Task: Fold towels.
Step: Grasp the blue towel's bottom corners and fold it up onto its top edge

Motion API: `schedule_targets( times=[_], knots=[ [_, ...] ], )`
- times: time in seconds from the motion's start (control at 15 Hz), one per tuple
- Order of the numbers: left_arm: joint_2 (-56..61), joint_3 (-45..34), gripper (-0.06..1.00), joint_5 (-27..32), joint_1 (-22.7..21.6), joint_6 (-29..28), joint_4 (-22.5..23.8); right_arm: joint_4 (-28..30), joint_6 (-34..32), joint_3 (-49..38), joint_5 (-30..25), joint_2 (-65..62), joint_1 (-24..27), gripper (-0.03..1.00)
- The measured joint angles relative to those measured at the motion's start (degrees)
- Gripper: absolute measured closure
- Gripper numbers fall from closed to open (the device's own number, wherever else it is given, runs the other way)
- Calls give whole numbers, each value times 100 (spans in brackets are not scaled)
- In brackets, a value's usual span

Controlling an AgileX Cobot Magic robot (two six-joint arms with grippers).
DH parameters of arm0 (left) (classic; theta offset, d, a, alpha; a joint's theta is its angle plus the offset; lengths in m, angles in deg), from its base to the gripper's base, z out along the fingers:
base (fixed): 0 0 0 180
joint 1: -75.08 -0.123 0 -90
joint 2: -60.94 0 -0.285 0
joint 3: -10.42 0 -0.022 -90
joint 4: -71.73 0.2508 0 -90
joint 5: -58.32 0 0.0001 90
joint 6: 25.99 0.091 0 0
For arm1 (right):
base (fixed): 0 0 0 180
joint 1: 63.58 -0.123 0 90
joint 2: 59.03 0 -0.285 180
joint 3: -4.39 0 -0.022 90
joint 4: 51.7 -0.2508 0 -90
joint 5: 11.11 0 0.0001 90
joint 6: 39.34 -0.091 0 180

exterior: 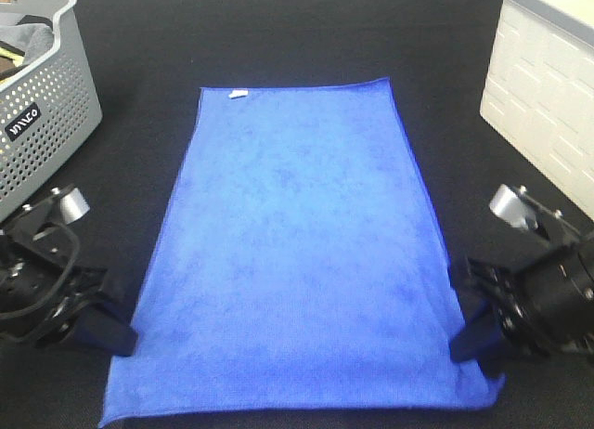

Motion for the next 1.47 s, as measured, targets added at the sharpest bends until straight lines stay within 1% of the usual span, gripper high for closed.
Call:
schedule_targets(
  times=[0.07, 0.13, 0.27, 0.4, 0.53, 0.73, 0.87, 0.93, 1.13, 1.27, 1.4, 1.47],
  knots=[
    [275, -304, 94, 46, 0, -252, 212, 17, 0, -344, -17, -172, -11, 97],
    [275, -304, 94, 46, 0, -252, 212, 17, 0, -344, -17, -172, -11, 97],
    [430, -665, 94, 132, 0, -309, 321, 46, 0, -665, -23, -367, -40, 97],
    [476, -722, 94, 138, 0, -315, 344, 46, 0, -745, -23, -395, -52, 97],
    [493, -693, 94, 132, 0, -315, 350, 86, 0, -625, -29, -395, -52, 97],
    [487, -189, 94, 92, 0, -584, 355, 178, -52, 97, -80, -413, -52, 97],
    [447, 413, 94, 6, 0, -917, 498, 384, -298, 814, -304, -252, -52, 97],
    [258, 1026, 94, 0, 0, -1255, 739, 607, -516, 1501, -516, 80, -52, 97],
    [-453, 2326, 94, 103, 0, -1937, 1392, 980, -951, 2911, -785, 831, -52, 97],
    [-985, 3266, 94, 206, 0, -2378, 1851, 1186, -1203, 3919, -1020, 1398, -52, 97],
    [-1490, 4148, 94, 286, 0, -2710, 2177, 1421, -1455, 4950, -1255, 2000, -52, 97],
    [-1851, 4847, 94, 321, 0, -2916, 2349, 1627, -1662, 5724, -1421, 2452, -52, 97]
  ],
)
